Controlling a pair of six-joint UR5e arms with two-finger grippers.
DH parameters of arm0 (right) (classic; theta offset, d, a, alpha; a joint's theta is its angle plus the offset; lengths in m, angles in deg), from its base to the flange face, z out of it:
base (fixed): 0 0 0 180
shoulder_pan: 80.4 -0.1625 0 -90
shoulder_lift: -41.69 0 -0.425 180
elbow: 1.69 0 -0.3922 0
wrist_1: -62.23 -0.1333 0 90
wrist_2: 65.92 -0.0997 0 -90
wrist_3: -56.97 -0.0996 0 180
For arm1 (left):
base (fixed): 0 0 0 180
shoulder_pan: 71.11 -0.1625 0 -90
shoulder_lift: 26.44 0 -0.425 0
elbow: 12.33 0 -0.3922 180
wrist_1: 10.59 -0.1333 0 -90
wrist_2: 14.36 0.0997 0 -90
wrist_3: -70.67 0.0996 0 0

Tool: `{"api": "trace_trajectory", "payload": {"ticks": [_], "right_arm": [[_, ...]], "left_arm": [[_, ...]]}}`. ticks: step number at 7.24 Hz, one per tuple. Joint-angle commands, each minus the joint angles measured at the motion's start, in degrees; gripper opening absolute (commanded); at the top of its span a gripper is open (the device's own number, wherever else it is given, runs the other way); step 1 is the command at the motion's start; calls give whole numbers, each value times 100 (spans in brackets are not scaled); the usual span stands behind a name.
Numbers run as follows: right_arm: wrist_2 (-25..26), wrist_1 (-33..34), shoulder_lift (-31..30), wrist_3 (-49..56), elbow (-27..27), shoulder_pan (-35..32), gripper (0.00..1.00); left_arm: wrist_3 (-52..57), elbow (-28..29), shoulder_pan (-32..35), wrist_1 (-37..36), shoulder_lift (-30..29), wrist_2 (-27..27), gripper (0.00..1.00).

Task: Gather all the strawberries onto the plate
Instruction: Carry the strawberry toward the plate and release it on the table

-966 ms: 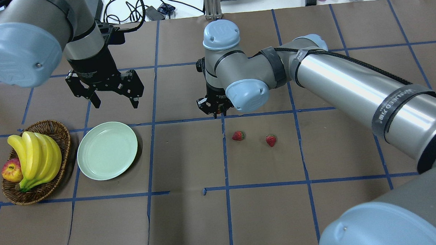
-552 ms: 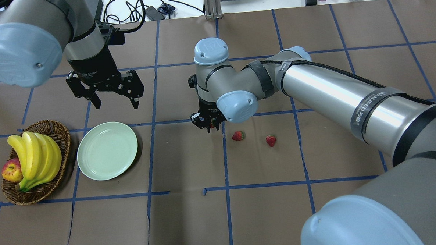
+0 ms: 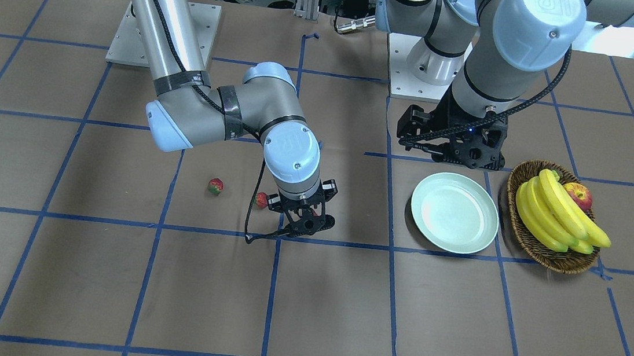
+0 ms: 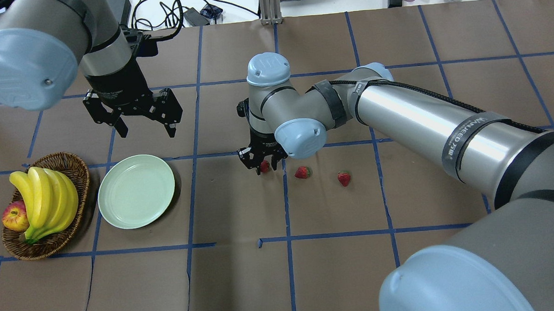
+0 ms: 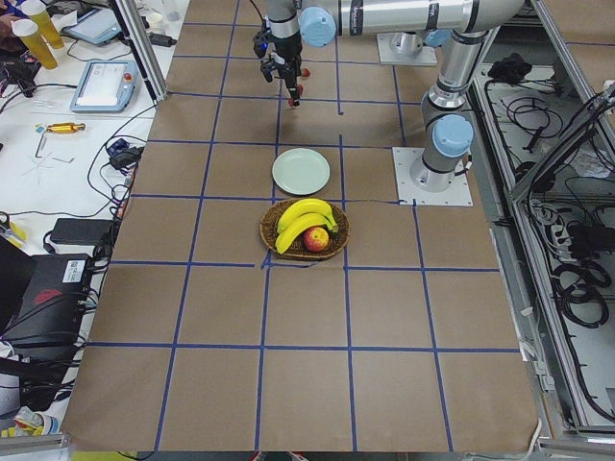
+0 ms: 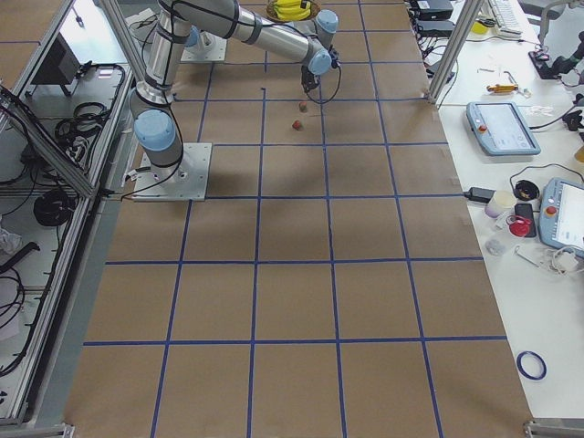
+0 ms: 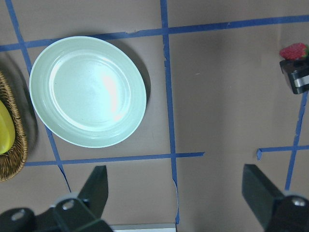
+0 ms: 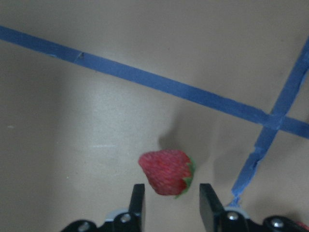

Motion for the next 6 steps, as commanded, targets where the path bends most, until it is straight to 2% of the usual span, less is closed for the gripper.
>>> {"api": "trace_trajectory", "payload": {"ticks": [1, 2, 5, 6], "right_arm": [[-27, 1, -60, 14, -54, -24, 84], [86, -8, -199, 23, 7, -15, 100], [955, -525, -823, 232, 0, 168, 100], [1027, -1040, -1034, 390, -36, 439, 100]], "left_arm": [[-1, 8, 1, 0, 0, 19, 100], [-1, 8, 1, 0, 0, 19, 100], [8, -10, 1, 0, -9, 2, 100], [8, -10, 1, 0, -9, -7, 100]]}}
